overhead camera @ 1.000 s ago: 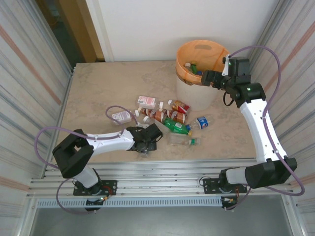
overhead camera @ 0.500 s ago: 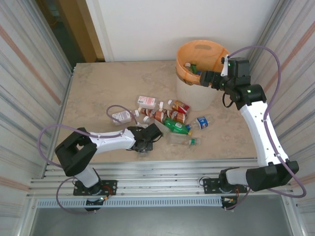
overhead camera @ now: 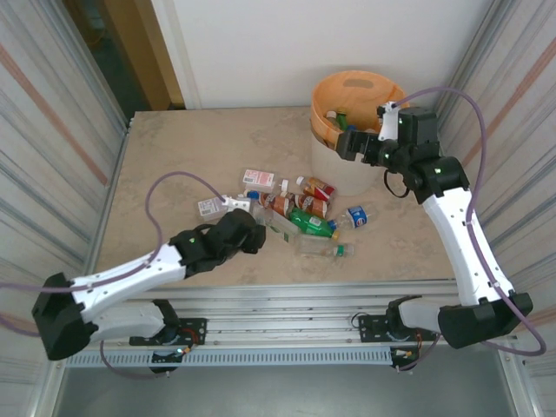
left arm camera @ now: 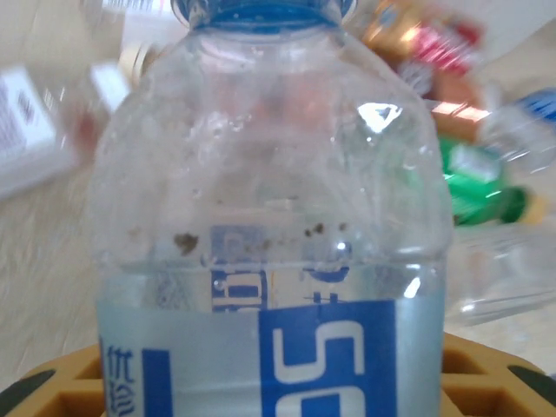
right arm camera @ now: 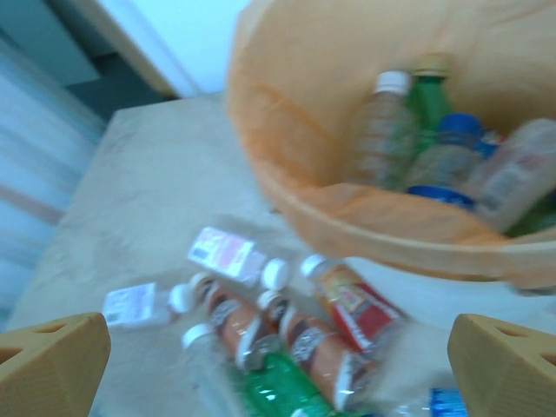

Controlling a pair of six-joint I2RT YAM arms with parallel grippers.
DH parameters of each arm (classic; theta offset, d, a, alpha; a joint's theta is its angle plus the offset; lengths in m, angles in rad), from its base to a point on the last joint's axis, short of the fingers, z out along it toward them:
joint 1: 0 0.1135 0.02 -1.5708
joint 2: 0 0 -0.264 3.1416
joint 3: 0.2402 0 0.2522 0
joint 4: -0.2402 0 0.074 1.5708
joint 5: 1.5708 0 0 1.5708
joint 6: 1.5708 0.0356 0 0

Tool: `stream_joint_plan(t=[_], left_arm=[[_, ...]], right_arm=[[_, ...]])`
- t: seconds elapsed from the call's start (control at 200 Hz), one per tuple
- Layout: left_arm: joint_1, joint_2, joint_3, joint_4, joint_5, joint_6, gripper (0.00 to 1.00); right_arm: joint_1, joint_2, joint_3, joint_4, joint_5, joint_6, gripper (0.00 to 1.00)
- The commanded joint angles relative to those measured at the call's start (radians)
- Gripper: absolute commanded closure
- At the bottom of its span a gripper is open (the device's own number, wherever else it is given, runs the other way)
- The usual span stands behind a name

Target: Put the plastic bottles in the bin

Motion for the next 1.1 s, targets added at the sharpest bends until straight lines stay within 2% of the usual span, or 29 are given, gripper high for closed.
stream_joint_plan(t=[0.0,0.055,0.155,0.361,0.741,1.002,1.097], left_arm=[[0.008,-0.084,-0.054,0.241,0.025,0.221,0.58],[0.010,-0.111,-0.069,0.322,0.059,0.275,0.58],[0.032,-0.128,-0.073,0.410,0.125,0.329,0.58],[0.071,-0.119,-0.064,0.506,0.198,0.354,0.58],[0.092,-0.097,-0.052,0.556,0.207,0.358,0.58],[0.096,-0.081,-0.046,0.561,0.216,0.351,0.59],[0.097,-0.078,-0.045,0.562,0.219,0.352,0.58]], right_arm=[[0.038,-0.013,-0.021,0.090,-0.188,0.060,0.01],[0.062,-0.002,-0.029,0.126,-0.247,0.077,0.00],[0.110,0.025,-0.029,0.168,-0.322,0.107,0.05],[0.182,0.093,-0.027,0.255,-0.442,0.182,0.16],[0.313,0.191,0.023,0.275,-0.419,0.188,0.31],[0.383,0.236,0.070,0.225,-0.357,0.139,0.36],[0.394,0.258,0.089,0.210,-0.341,0.131,0.43]])
